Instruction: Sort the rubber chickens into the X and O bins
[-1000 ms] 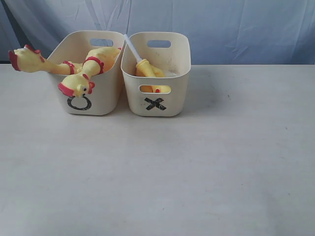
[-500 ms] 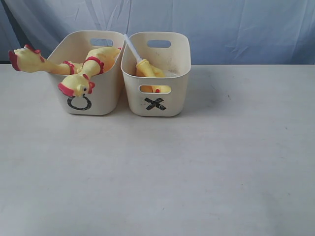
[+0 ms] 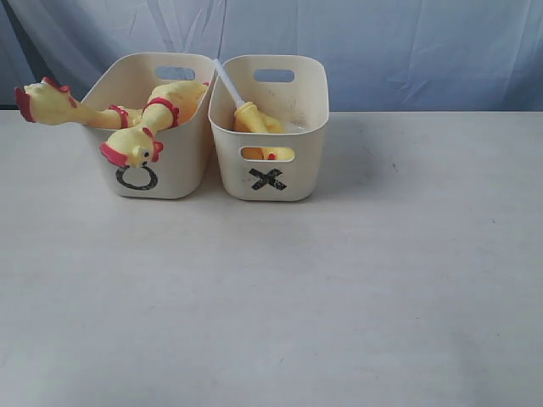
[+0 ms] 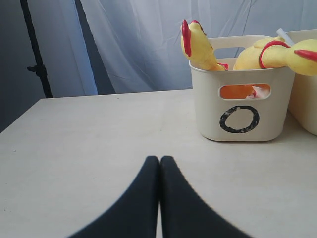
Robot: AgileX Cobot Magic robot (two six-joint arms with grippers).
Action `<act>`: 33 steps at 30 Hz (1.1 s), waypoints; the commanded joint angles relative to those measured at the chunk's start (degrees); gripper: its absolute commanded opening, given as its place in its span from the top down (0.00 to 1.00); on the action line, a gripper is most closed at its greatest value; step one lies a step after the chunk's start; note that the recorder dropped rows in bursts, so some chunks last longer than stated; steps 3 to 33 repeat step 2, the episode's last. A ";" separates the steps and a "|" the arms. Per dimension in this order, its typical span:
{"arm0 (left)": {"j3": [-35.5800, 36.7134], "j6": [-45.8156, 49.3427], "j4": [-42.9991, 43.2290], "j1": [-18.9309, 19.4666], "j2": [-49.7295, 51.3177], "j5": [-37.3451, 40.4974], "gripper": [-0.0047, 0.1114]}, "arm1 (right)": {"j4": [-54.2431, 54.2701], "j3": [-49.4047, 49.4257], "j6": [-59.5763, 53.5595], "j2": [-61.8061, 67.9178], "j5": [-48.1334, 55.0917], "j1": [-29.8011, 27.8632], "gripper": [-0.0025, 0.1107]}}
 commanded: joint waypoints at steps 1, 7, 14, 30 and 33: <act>0.11 -0.04 0.34 -0.06 -0.28 -0.88 0.96 | 0.07 0.12 0.15 -0.27 -0.31 -0.24 0.99; 0.11 -0.04 0.34 -0.06 -0.28 -0.88 0.96 | 0.07 0.12 0.15 -0.27 -0.31 -0.24 0.99; 0.11 -0.04 0.34 -0.06 -0.28 -0.88 0.96 | 0.07 0.12 0.15 -0.27 -0.31 -0.24 0.99; 0.11 -0.04 0.34 -0.06 -0.28 -0.88 0.96 | 0.07 0.12 0.15 -0.27 -0.31 -0.24 0.99; 0.11 -0.04 0.34 -0.06 -0.28 -0.88 0.96 | 0.07 0.12 0.15 -0.27 -0.31 -0.24 0.99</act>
